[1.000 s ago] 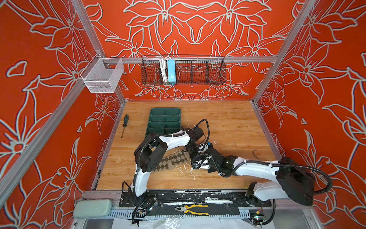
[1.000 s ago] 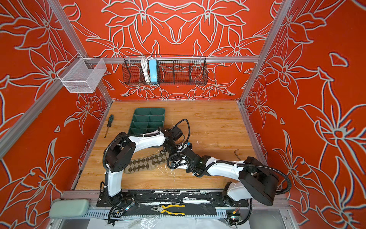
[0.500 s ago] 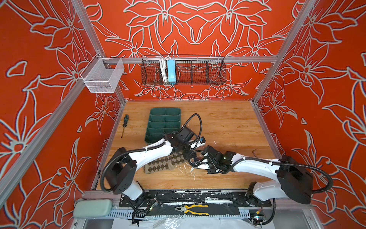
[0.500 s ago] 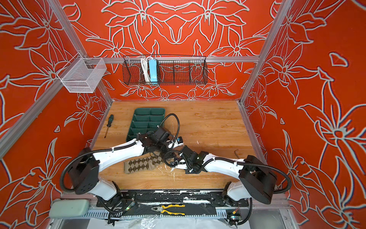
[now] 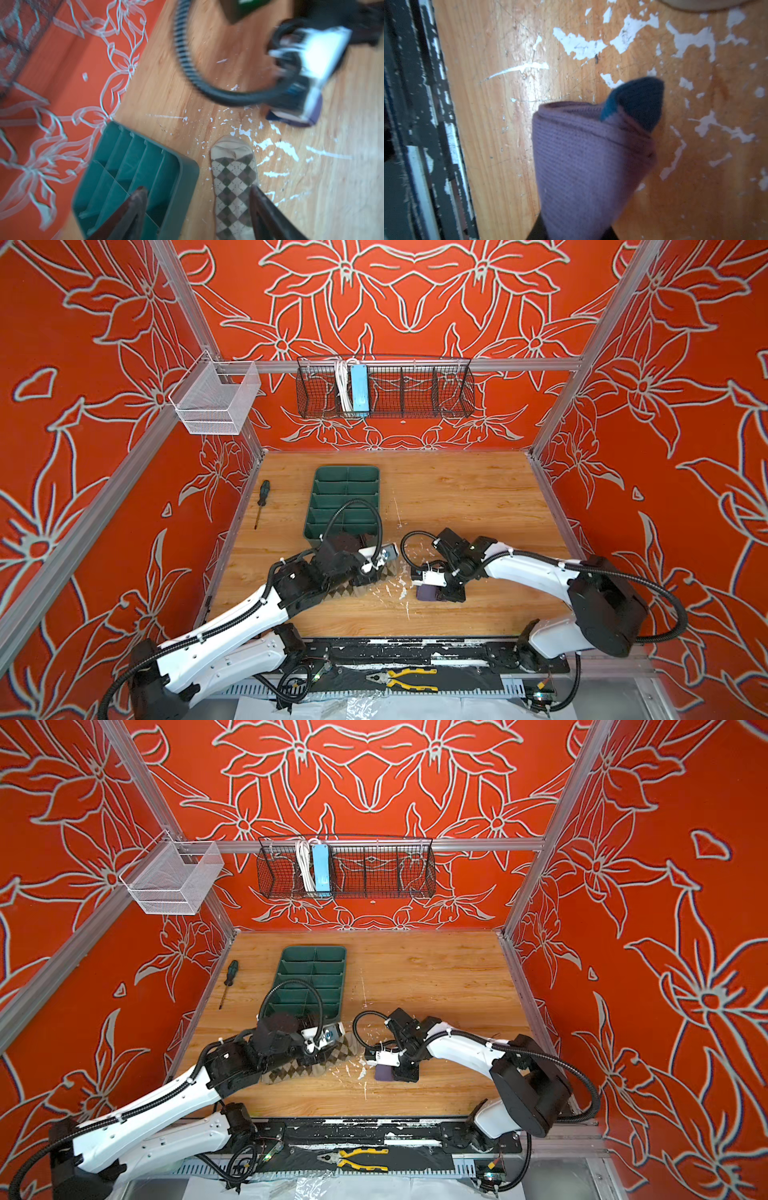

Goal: Roll the socks

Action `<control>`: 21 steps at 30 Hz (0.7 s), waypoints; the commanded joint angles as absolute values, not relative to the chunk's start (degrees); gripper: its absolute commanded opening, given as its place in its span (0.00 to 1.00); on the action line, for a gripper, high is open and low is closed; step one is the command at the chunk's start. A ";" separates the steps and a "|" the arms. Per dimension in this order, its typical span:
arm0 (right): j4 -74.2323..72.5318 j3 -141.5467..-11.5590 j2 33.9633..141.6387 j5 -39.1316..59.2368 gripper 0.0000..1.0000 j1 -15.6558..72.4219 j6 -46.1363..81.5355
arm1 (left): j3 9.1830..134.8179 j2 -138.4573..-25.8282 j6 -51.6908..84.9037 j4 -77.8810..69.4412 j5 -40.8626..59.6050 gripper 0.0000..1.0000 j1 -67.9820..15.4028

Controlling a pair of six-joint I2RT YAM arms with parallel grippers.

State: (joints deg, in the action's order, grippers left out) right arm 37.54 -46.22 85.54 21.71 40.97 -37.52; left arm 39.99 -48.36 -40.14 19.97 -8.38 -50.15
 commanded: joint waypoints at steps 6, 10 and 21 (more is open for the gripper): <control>43.43 -47.45 91.35 25.50 0.12 36.45 -38.76 | 31.42 -60.59 -58.38 0.59 -20.71 0.82 -66.95; 43.83 -48.14 92.21 25.92 0.16 35.77 -38.93 | 32.13 -74.03 -59.10 -12.09 -22.79 0.85 -70.16; 44.83 -48.87 93.05 29.74 0.18 35.71 -39.37 | 40.54 -99.29 -56.03 -26.15 -29.03 0.74 -69.81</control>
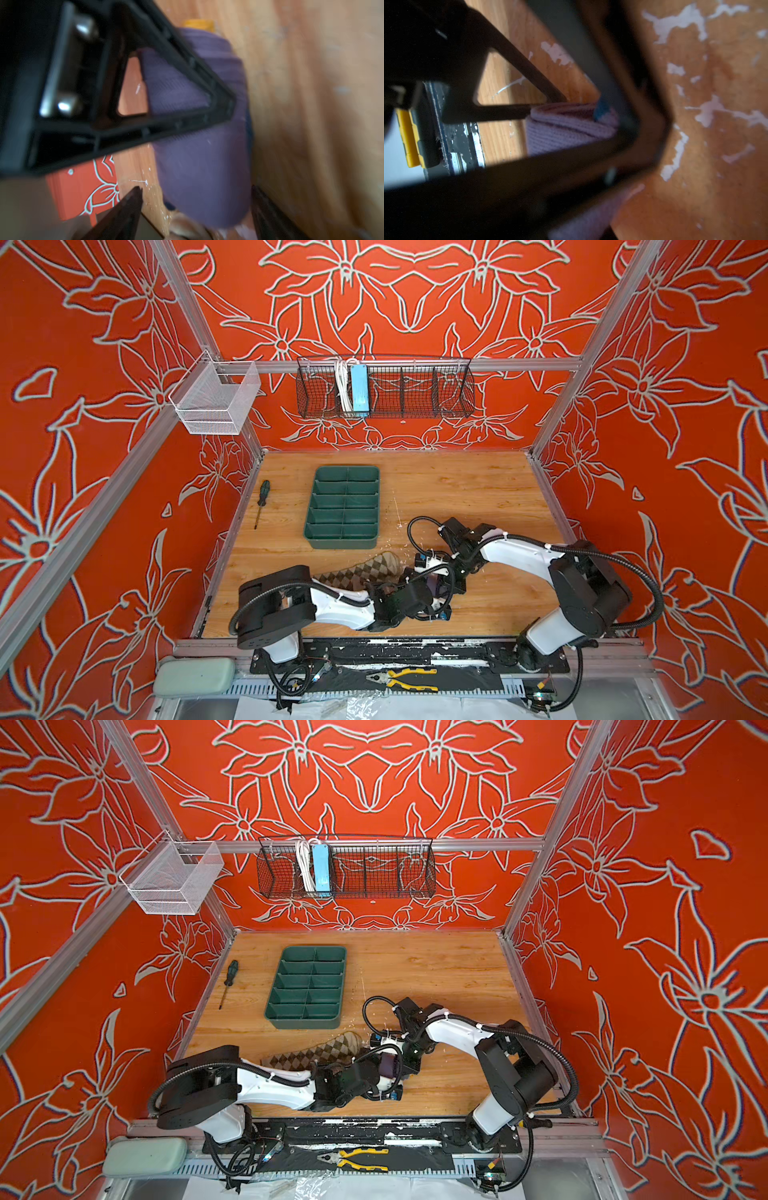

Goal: Roll the socks

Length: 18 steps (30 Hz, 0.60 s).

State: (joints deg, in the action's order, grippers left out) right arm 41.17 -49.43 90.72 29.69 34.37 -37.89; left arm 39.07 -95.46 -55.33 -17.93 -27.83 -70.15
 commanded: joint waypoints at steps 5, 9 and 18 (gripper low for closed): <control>44.71 -48.96 91.17 31.40 0.18 35.66 -39.21 | 39.53 -102.81 -53.44 -26.59 -30.90 0.44 -69.54; 41.40 -48.05 88.06 30.11 0.20 35.04 -37.51 | 39.41 -100.90 -49.73 -22.32 -30.93 0.25 -69.54; 32.29 -44.31 75.68 25.15 0.41 31.33 -31.62 | 40.44 -97.78 -45.91 -13.41 -29.04 0.13 -69.59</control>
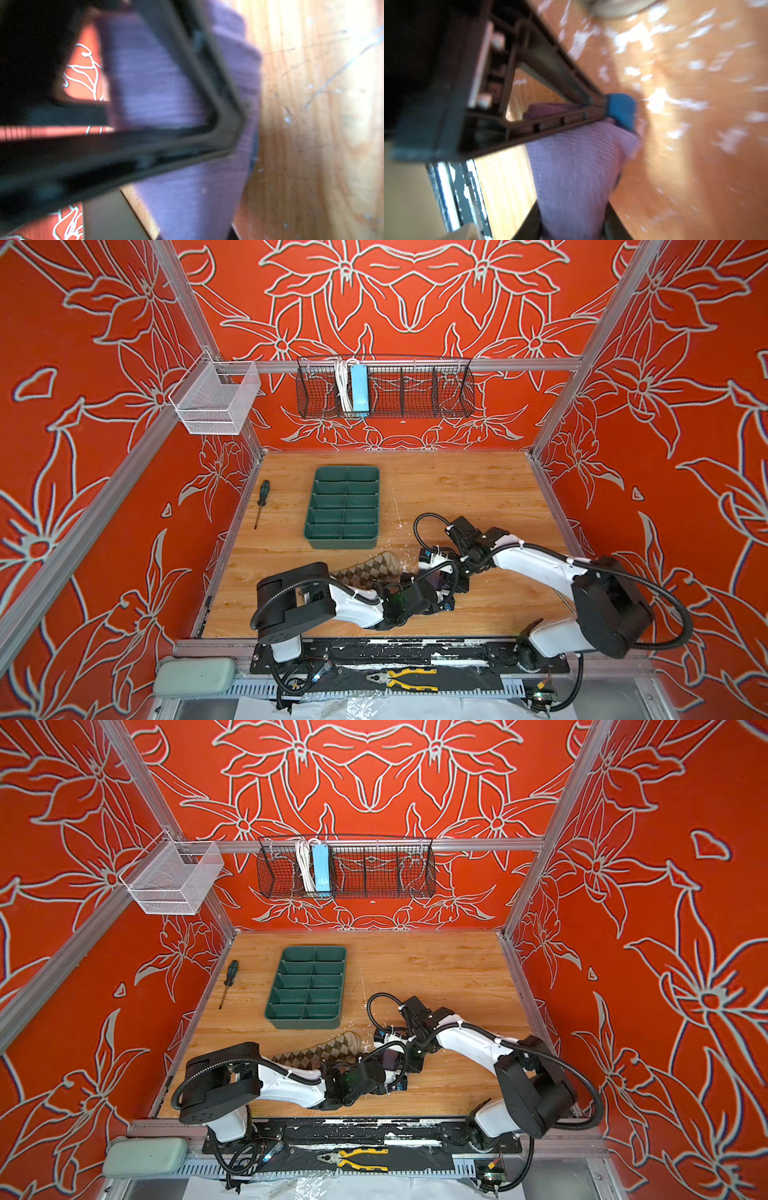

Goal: Roll the socks

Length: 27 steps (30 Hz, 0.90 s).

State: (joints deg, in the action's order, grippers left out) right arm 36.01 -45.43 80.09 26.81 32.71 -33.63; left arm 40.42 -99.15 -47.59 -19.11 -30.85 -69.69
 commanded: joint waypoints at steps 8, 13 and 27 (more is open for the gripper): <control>25.69 -38.07 62.96 13.61 0.87 29.85 -30.59 | 41.23 -96.33 -43.62 -5.19 -24.50 0.13 -69.12; 19.75 -39.64 57.42 7.05 0.87 26.02 -25.22 | 46.26 -95.63 -41.72 7.35 -14.47 0.13 -66.13; 31.15 -42.45 34.19 10.12 0.80 25.31 -32.27 | 58.88 -100.39 -38.43 28.54 4.36 0.14 -59.95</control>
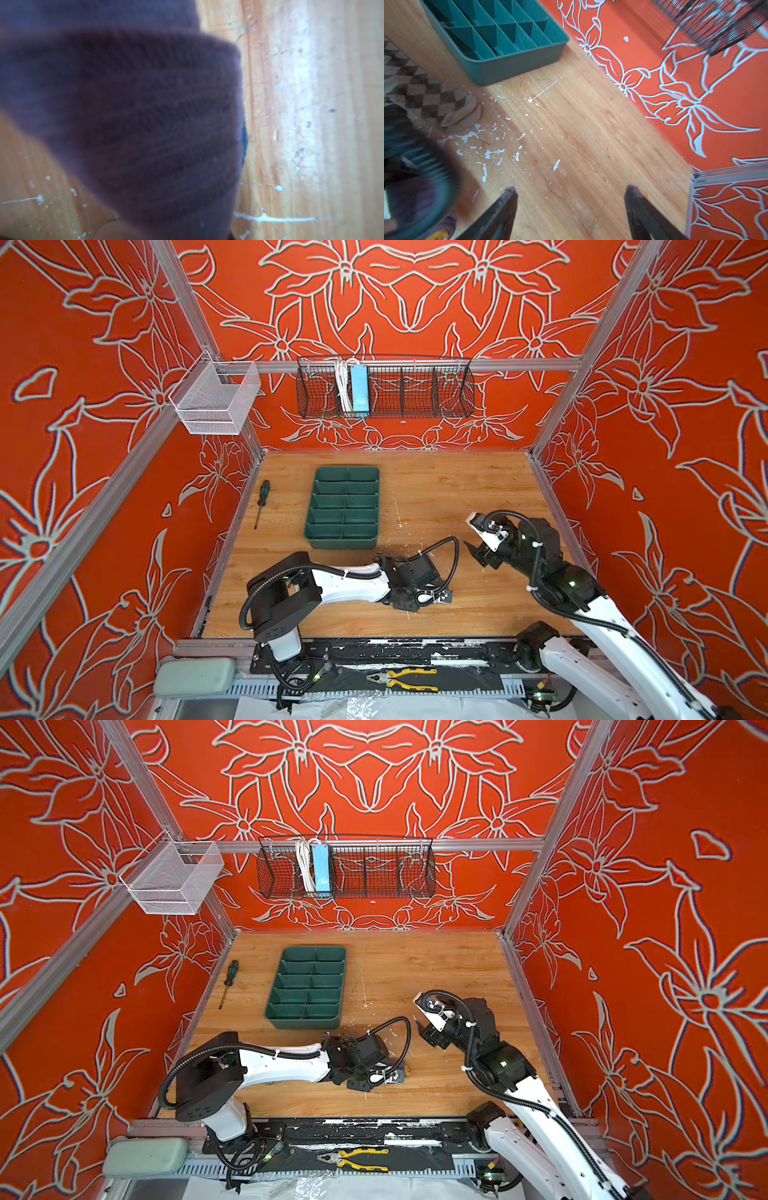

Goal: Roll the socks

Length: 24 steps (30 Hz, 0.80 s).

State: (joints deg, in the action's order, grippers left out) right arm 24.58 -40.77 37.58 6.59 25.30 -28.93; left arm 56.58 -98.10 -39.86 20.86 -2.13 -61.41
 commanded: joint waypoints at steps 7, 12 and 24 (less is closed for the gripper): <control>46.33 -41.10 27.64 27.71 0.69 26.22 -46.37 | 70.74 -109.90 -33.88 40.89 16.23 0.16 -54.57; 48.92 -38.79 29.80 24.91 0.67 33.74 -49.82 | 76.48 -114.66 -31.27 44.98 19.22 0.16 -52.88; 24.82 -32.81 50.29 5.89 0.71 53.88 -57.77 | 83.61 -118.69 -28.79 50.83 25.80 0.16 -48.98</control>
